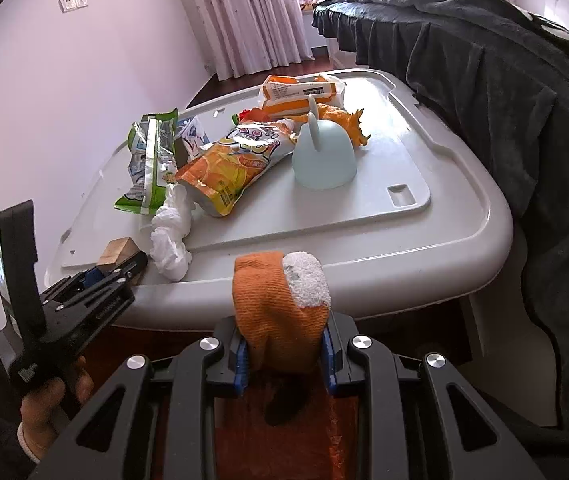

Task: Collect trash
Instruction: 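Grasp the wooden block with the left tool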

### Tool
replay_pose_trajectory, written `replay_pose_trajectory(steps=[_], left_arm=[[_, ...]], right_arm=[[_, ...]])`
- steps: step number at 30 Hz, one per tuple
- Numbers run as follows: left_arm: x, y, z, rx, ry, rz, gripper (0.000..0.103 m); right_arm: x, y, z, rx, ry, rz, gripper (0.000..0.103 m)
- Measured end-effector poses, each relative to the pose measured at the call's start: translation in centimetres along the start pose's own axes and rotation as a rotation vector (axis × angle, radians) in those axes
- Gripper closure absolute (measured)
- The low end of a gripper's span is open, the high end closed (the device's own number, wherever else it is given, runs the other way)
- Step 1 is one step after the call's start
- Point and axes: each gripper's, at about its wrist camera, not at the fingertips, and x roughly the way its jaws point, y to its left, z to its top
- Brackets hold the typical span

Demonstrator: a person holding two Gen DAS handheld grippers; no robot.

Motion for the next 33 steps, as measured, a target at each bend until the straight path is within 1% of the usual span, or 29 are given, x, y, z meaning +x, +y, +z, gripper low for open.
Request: replay_pose_trajectory(steps=[3,11,13,18,20,26,30,33], left_arm=[[0.0,-0.1,-0.1,0.019,-0.001,0.012,0.067],[-0.4,0.1,0.4,0.000,0.020,0.022,0.068],[-0.7,0.1,0.6,-0.006,0.013,0.025,0.068],[-2.5,-0.1,1.2,0.025,-0.033,0.029,0.068],[-3.1,0.1,1.5,0.023,-0.044,0.029,0.068],[-4.6,0.8,2.4,0.013,-0.061,0.052,0.068],[-6.6,1.4,2.6,0.012,-0.072,0.044,0.068],[-7.9,1.7,2.1,0.012,-0.064,0.027,0.068]], right_arm=[[0.0,0.0,0.0,-0.003,0.001,-0.003,0.076],[0.3,0.0,-0.1,0.006,0.008,0.001,0.076],[0.2,0.0,-0.1,0.008,0.006,0.001,0.076],[0.2,-0.2,-0.1,0.018,0.005,0.007,0.076],[0.1,-0.2,-0.1,0.021,0.003,0.008,0.076],[0.0,0.0,-0.2,0.015,0.002,0.018,0.076],[-0.3,0.4,-0.4,0.003,0.003,0.041,0.076],[-0.6,0.9,-0.5,-0.008,-0.002,0.062,0.076]])
